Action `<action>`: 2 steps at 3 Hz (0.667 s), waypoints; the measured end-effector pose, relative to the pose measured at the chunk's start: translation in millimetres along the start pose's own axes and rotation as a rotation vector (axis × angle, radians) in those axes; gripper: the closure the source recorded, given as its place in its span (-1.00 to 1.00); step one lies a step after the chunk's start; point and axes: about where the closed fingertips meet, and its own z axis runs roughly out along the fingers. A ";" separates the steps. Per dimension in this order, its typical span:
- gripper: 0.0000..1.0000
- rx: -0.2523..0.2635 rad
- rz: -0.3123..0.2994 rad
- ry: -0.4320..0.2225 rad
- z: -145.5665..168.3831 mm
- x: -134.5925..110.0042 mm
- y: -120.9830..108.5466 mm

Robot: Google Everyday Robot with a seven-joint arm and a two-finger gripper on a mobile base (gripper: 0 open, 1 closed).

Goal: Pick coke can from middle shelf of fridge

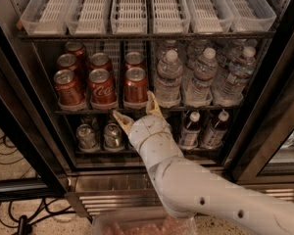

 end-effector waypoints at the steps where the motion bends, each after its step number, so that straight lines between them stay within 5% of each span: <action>1: -0.28 0.055 0.006 -0.027 5.6 -1.0 -2.8; 2: -0.24 0.101 0.006 -0.047 10.3 -0.6 -7.0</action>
Offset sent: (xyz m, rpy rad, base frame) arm 0.0180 -0.0061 0.0021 0.0361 -0.1118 -0.1237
